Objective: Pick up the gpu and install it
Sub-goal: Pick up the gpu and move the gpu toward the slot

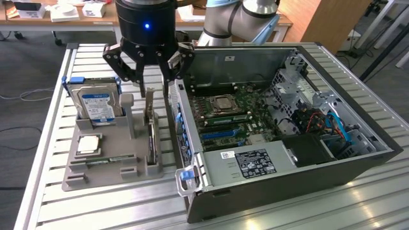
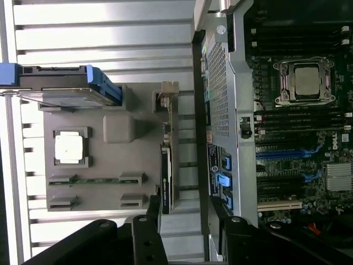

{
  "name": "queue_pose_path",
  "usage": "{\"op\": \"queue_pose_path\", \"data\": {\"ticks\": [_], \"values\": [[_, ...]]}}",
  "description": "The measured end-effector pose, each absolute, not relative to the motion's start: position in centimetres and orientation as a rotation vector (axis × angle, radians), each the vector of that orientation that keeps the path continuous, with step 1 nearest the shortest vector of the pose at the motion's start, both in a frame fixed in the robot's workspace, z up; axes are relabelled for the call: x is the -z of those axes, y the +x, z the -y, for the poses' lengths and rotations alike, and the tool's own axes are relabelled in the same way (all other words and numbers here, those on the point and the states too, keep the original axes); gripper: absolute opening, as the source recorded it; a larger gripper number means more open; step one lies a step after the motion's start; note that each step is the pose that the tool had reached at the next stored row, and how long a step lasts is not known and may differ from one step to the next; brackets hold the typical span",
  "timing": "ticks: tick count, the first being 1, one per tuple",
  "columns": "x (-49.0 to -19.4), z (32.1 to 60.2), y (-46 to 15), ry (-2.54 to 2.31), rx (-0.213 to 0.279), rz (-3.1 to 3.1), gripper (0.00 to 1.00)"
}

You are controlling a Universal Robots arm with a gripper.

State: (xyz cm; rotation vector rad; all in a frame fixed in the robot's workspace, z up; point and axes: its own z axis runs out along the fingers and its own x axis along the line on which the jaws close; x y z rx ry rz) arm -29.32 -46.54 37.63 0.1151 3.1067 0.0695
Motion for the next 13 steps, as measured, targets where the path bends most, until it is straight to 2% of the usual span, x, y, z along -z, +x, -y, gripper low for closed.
{"op": "queue_pose_path", "data": {"ticks": [13], "values": [[-35.3, 46.5, -29.4, 0.115, -0.069, -3.107, 0.47]]}}
